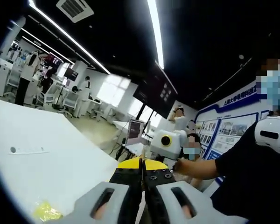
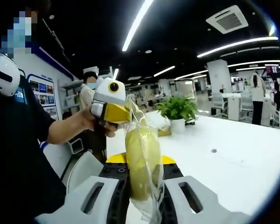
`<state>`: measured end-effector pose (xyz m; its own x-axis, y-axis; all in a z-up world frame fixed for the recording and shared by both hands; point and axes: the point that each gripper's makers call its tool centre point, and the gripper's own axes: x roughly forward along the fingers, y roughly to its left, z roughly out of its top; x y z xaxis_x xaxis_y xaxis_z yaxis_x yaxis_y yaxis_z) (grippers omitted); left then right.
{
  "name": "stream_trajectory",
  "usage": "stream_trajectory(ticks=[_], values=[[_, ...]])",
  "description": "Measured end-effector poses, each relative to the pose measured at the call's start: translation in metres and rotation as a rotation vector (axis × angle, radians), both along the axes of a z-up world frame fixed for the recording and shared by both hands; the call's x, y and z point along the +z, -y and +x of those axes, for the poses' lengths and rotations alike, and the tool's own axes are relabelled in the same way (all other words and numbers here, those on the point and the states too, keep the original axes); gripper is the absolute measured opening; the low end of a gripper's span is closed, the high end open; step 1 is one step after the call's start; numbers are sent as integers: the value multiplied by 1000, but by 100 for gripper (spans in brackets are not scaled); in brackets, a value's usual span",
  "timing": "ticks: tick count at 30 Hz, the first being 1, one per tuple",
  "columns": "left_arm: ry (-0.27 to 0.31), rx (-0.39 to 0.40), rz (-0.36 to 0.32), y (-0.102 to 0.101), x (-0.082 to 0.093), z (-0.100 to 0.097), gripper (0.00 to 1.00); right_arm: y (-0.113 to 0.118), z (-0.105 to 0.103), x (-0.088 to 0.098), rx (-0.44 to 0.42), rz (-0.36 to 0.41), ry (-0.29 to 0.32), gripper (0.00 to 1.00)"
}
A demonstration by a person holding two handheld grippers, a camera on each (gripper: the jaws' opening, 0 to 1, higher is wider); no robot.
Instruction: Compare the silicone blocks by pressing each to a similar depth, holding the contact briefly, and releasing to observe deformation and rebound differences across the visible hardness samples.
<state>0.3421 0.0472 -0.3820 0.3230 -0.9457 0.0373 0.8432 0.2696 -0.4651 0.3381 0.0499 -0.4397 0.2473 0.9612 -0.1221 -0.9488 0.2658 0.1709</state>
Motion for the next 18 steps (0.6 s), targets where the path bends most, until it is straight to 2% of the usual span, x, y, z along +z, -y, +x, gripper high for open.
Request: stream_trajectory(ticks=[12,18], values=[[-3,-7,12,0,-8,-7,0,0,-5,-7,0,5,21,10],[-36,-4,14,-3,-20,-10,0,-3,-9,-18,-1,5,9,10]])
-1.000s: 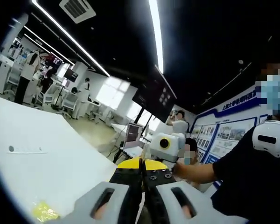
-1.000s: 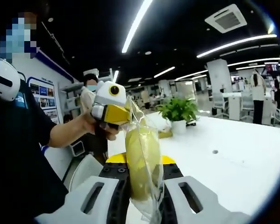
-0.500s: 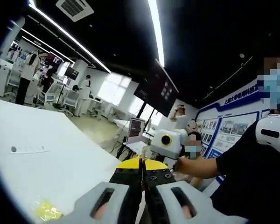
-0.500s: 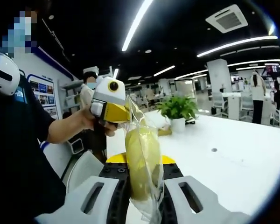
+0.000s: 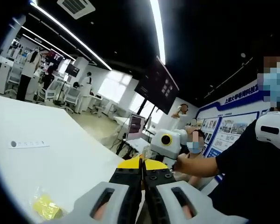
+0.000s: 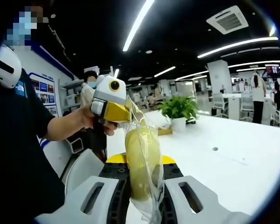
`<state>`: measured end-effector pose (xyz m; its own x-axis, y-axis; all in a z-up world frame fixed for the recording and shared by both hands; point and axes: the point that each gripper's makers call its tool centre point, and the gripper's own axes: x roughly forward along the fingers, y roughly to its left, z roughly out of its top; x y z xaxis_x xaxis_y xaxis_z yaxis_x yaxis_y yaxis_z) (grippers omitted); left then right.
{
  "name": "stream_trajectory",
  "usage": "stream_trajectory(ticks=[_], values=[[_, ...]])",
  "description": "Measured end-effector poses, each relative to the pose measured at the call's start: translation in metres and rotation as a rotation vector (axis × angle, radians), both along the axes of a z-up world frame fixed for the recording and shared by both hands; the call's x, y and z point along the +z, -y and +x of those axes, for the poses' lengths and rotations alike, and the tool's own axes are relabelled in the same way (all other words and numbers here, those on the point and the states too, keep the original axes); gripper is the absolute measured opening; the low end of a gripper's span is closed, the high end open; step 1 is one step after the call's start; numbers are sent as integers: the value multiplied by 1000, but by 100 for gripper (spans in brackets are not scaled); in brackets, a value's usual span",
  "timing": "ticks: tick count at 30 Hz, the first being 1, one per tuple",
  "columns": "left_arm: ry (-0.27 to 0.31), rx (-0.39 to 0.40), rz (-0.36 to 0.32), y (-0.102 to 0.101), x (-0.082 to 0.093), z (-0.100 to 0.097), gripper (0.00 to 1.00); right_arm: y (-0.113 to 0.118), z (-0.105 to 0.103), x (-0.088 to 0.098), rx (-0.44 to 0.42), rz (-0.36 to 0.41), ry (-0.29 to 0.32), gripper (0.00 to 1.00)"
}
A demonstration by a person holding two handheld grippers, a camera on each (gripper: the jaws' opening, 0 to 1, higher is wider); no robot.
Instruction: Compare the silicone blocks by pressing each to a similar depth, holding the contact briefly, and releasing to observe deformation and rebound differences across the visible hardness samples.
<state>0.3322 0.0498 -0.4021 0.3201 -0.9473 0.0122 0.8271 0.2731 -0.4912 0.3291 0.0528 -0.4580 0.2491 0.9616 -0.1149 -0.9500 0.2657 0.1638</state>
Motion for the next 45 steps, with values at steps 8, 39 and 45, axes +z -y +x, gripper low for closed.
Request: stream_trajectory(ticks=[8,39,45], values=[[-58,11,12,-6,-27,-6,0,-6,-8,-27,-2,-26,-26,10],[-239,-4,-135,28,-29,-5,0,20,-8,-40,-73,-34,-76,29],[-268,-21,-142,38,-34,0,0,38,3,-41,-154,-4,-71,38]])
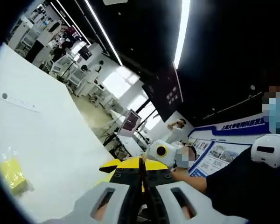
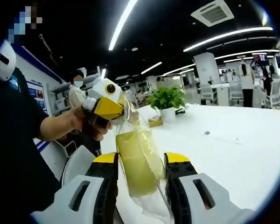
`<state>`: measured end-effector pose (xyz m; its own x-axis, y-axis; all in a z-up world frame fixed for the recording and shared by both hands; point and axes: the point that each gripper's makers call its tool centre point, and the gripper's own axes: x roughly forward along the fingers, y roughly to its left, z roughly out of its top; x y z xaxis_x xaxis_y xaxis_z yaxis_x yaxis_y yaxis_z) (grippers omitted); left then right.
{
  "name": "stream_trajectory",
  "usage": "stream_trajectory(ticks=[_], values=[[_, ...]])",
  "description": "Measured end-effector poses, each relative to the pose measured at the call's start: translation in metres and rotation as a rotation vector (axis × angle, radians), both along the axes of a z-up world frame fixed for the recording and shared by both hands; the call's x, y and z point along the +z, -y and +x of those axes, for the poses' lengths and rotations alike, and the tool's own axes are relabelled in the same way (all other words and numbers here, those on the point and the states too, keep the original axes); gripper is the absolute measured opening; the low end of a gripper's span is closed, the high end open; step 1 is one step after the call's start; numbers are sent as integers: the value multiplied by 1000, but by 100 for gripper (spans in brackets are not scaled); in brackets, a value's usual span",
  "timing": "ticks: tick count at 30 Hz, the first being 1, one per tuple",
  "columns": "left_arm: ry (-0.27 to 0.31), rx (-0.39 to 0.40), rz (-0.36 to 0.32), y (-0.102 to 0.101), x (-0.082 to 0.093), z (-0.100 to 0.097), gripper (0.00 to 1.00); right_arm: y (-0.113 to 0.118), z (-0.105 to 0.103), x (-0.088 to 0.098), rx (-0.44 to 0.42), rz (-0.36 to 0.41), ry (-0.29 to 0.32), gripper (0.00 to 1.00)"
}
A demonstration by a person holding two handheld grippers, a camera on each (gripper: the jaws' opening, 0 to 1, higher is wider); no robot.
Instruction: Compare the silicone blocks by pressing each to a similar depth, holding the contact briefly, and releasing to observe deformation and rebound differences across the visible hardness samples.
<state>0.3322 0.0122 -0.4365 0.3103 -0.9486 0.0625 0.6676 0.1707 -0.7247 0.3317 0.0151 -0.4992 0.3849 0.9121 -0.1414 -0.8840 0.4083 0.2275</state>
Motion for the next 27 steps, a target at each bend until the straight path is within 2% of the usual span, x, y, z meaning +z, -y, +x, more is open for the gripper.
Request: stream_trajectory(ticks=[7,11,13,19,22,27], values=[[-24,-3,-10,7,-6,8,0,24,4,-12,-65,-31,-22,51],[-38,-7,-16,9,-10,11,0,31,9,-5,-112,4,-8,67],[-49,-4,-18,8,-13,13,0,31,10,-3,-116,-1,-3,71],[-72,8,0,8,-28,23,0,26,2,-3,-94,-18,-13,73],[-86,11,2,7,-34,27,0,27,1,-2,-96,-26,24,76],[-102,5,15,14,-46,33,0,32,-1,4,-96,11,13,69]])
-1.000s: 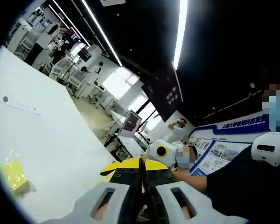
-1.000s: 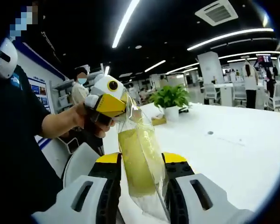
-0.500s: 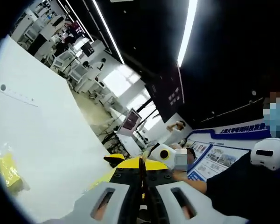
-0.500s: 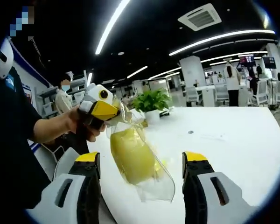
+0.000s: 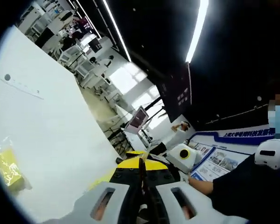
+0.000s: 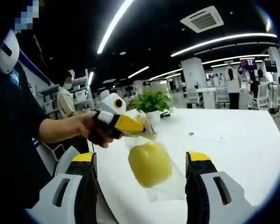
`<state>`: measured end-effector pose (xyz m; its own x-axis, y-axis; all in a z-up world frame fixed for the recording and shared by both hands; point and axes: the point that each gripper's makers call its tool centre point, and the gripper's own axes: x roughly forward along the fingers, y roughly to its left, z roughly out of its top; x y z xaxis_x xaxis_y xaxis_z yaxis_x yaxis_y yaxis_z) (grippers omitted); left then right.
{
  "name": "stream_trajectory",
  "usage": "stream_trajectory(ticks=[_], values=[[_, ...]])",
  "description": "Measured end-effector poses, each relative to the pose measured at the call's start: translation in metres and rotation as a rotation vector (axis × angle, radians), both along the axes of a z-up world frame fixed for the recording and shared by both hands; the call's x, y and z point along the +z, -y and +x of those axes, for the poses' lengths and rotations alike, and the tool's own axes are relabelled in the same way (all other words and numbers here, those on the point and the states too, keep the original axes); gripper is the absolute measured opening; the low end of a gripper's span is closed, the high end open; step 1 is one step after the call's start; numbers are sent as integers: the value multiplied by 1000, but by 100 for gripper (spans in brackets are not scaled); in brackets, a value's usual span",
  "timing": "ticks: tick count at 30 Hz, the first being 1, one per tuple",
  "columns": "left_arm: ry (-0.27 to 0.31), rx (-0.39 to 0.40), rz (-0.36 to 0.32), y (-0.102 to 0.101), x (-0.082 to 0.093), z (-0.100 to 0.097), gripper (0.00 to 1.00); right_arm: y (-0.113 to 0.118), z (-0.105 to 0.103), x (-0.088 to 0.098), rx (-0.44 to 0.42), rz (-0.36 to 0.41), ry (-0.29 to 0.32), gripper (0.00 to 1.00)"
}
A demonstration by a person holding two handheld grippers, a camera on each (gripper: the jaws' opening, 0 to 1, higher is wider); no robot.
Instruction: Compare the silicone blocks by pressing each to a similar depth, holding the contact briefly, and releasing to observe deformation and rebound differences across the visible hardness samples.
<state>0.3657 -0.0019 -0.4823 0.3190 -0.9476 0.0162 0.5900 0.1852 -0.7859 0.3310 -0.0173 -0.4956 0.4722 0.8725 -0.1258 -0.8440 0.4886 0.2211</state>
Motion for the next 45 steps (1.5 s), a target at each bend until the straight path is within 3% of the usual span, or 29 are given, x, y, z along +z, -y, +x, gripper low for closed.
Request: stream_trajectory(ticks=[8,11,17,22,26,29,33,39,45], values=[[-41,30,-8,6,-18,21,0,4,-9,0,6,0,-47,70],[-124,67,-67,8,-27,35,0,8,-12,5,6,-3,-38,66],[-198,135,-73,10,-54,60,0,20,-14,16,-28,20,-22,69],[-335,253,-118,8,-85,89,0,33,-17,0,-49,-36,-56,65],[-420,321,-118,8,-112,101,0,41,-16,3,-74,-21,-55,65],[-442,360,-93,3,-127,108,0,44,-15,8,-81,-5,-42,64],[-506,434,-175,-8,-132,120,0,45,-13,7,-89,8,-56,64],[-556,537,-195,-25,-151,134,0,42,-14,4,-79,7,-63,63],[-561,582,-121,-34,-175,144,0,41,-12,4,-80,10,-71,63]])
